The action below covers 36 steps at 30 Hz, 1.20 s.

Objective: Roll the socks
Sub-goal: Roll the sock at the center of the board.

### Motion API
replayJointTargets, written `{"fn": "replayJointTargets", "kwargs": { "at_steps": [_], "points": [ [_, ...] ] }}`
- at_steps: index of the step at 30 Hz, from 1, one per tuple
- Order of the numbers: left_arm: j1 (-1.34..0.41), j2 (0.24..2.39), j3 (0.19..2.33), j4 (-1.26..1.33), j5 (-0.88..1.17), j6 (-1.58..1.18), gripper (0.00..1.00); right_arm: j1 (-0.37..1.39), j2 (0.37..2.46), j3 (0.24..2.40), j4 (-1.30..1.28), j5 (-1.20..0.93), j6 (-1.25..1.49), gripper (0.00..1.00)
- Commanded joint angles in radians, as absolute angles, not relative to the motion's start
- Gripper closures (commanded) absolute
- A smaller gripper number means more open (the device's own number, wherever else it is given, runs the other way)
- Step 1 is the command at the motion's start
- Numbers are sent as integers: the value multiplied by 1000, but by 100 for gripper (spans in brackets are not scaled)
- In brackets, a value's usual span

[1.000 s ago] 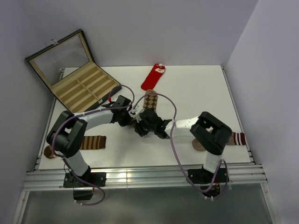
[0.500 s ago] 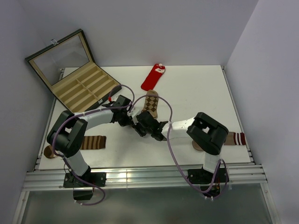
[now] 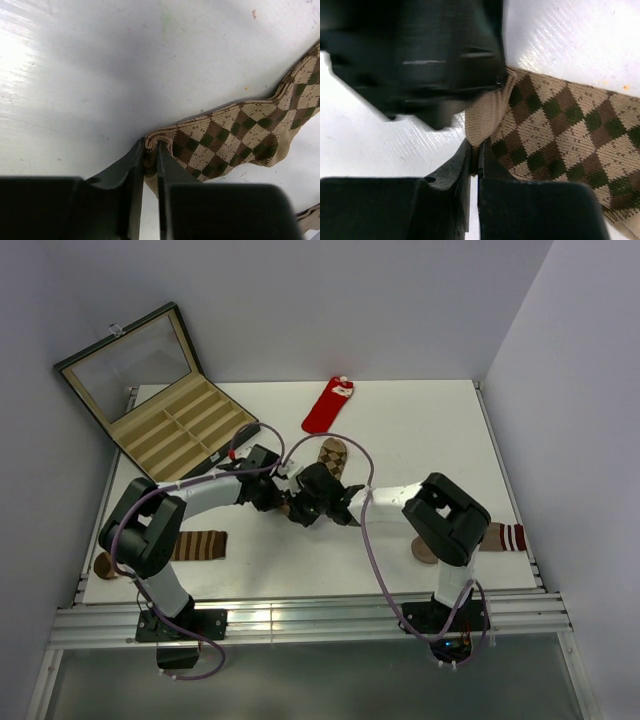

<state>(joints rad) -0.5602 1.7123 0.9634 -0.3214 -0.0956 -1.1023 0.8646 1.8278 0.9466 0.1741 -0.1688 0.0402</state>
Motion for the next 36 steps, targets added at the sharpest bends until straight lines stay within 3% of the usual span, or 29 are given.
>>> {"fn": "replayJointTargets", "kwargs": {
  "at_steps": [1,9,15,20,36],
  "points": [
    [-546,1672,928,-342,-143,-1158,80,796,1850,986,124,-417,147,100],
    [-529,1534,853,-249,-164,-1265,58,647,1907,956,230,-702,362,100],
    [-531,1471,775,-177,-124,-1292,50,584,1959,943,291,-798,501,100],
    [-534,1479,721,-109,-65,-1318,48,551,1993,902,359,-805,633,100],
    [-581,1500,704,38,-74,-1328,46,525,2043,885,328,-765,709,99]
  ]
}}
